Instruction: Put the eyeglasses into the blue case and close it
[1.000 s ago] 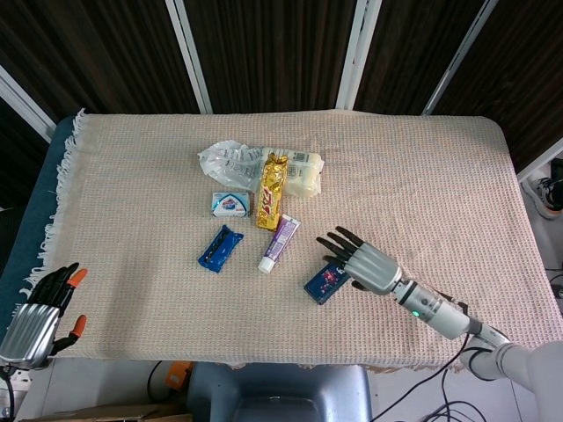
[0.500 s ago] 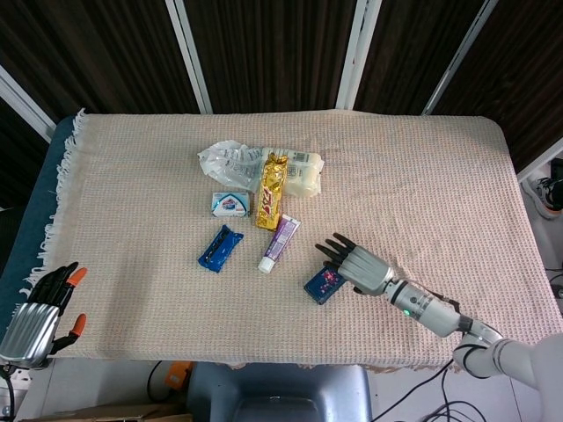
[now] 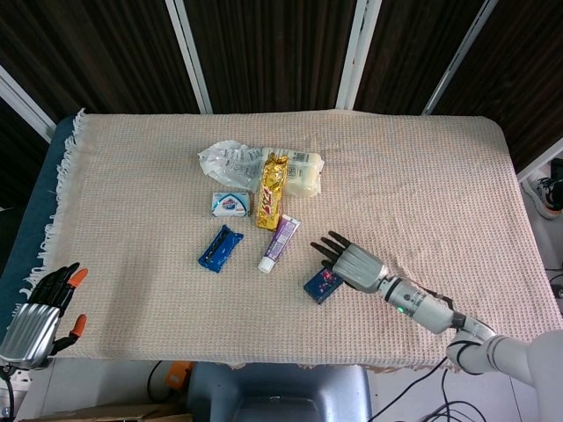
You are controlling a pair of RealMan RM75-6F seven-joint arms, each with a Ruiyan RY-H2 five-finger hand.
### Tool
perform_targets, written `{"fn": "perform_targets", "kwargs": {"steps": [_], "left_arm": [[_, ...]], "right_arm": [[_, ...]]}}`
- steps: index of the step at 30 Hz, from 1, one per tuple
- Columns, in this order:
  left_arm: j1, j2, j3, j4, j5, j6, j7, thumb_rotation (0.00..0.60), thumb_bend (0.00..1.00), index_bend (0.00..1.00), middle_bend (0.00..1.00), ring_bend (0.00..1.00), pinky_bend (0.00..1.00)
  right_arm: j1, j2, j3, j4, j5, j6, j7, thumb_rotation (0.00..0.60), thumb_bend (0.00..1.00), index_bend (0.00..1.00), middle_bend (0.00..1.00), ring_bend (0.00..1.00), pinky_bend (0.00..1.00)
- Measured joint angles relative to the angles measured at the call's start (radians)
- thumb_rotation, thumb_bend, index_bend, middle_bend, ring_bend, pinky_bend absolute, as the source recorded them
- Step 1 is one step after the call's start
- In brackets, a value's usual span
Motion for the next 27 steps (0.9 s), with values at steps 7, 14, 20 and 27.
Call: {"fn": "perform_targets", "kwargs": {"steps": [7,14,20,27], "left_arm": [[-0.001,0.001,-0.001,0.001,-0.002,-0.001,-0.003,0.6,0.45,0.0,0.0,0.0,0.12],[0.0,0.001,0.0,0.0,-0.002,0.001,-0.003,0.6,0.45,0.0,0.0,0.0,0.12],[0.001,0.001,0.001,0.001,0.002,0.004,-0.006,0.6,0.45,0.0,0.0,0.0,0.12],[0.007,0.001,-0.002,0.003,0.001,0.021,-0.006,0.6,0.45,0.0,0.0,0.0,0.11]], "right_arm": [[0.0,-0.002,0.008,-0.005,0.011,-0.007,-0.011,0.6,0.49,0.55,0.06,0.0,0.0],[-0.005,-0.005,0.007,0.003,0.006,0.012,-0.003,0.6,0.5,0.38,0.05,0.0,0.0],[-0.024,0.005,0.024,-0.014,0.02,0.051,-0.001,0.6,0.34,0.17,0.03,0.0,0.0],[-0.079,0.06,0.033,-0.114,0.065,0.102,0.011,0.6,0.26,0.04,0.0,0.0,0.0]]}}
